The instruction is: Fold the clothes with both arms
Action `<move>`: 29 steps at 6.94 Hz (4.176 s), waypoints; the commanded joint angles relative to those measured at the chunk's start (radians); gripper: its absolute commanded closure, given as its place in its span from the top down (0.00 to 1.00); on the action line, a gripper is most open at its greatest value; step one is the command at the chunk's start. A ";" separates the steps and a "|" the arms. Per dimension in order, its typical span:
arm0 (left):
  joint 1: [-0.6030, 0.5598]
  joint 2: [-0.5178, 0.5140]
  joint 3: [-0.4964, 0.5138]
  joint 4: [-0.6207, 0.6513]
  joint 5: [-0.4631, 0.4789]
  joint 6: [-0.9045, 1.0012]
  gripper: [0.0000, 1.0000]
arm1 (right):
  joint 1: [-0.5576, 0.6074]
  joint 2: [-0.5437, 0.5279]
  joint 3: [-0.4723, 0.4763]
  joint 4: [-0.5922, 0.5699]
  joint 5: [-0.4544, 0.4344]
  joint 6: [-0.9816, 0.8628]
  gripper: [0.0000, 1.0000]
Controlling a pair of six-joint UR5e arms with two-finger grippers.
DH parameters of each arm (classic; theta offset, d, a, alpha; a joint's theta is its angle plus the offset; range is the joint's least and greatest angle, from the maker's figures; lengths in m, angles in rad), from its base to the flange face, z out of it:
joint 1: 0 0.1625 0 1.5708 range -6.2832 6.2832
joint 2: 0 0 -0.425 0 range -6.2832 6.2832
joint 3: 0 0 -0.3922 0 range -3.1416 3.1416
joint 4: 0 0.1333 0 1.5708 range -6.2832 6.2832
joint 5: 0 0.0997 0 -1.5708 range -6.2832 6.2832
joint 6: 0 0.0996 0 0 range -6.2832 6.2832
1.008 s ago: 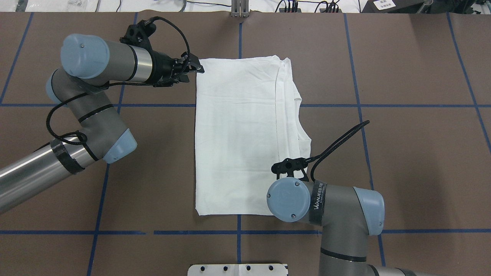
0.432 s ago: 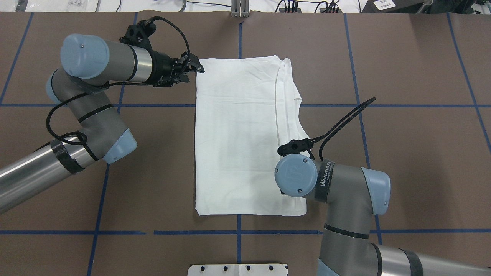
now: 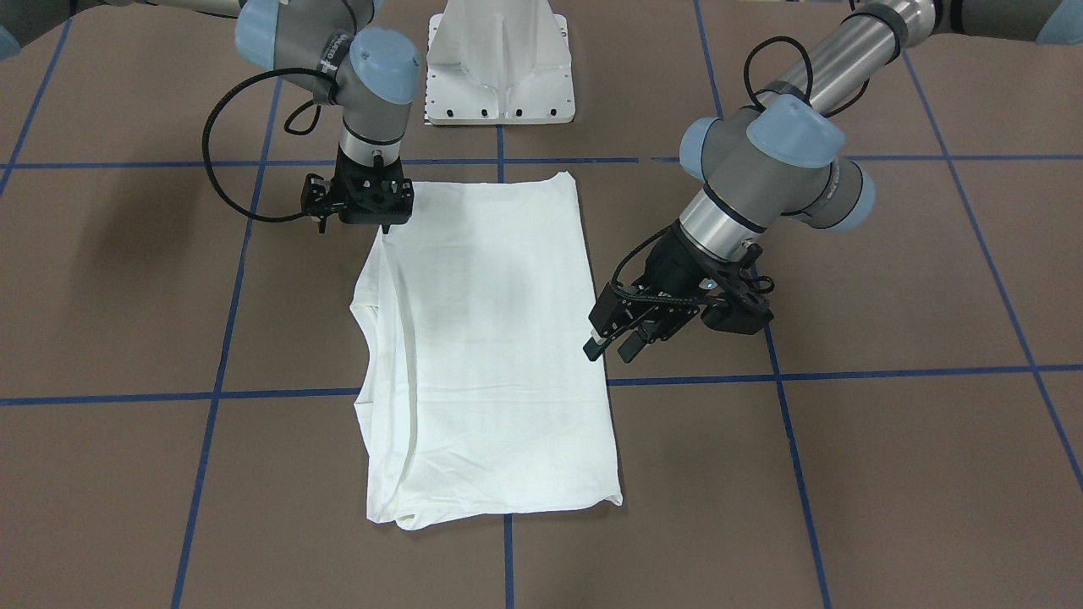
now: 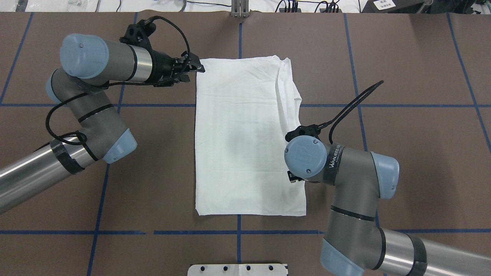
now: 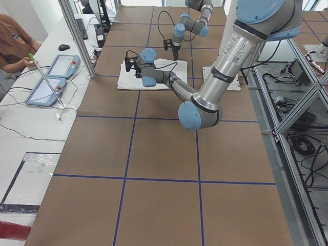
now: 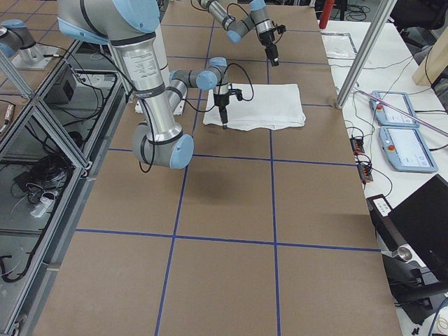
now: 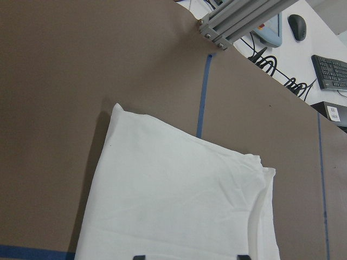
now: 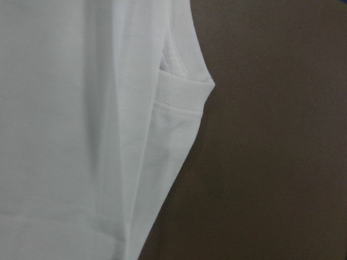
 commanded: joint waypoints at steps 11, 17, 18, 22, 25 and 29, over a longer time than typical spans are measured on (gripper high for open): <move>-0.007 0.012 -0.033 0.006 0.002 -0.012 0.65 | -0.181 -0.074 0.151 0.266 -0.107 1.464 1.00; -0.003 0.015 -0.031 0.006 0.005 -0.011 0.65 | -0.183 -0.078 0.077 0.266 -0.104 1.449 0.93; -0.003 0.015 -0.031 0.006 0.005 -0.011 0.65 | -0.183 -0.078 0.071 0.266 -0.104 1.451 0.92; -0.003 0.015 -0.031 0.006 0.006 -0.012 0.65 | -0.183 -0.072 0.043 0.266 -0.099 1.465 0.38; -0.004 0.015 -0.033 0.006 0.006 -0.012 0.65 | -0.181 -0.075 0.043 0.267 -0.095 1.452 0.00; -0.003 0.028 -0.033 0.006 0.008 -0.014 0.66 | -0.163 -0.072 0.057 0.267 -0.092 1.432 0.00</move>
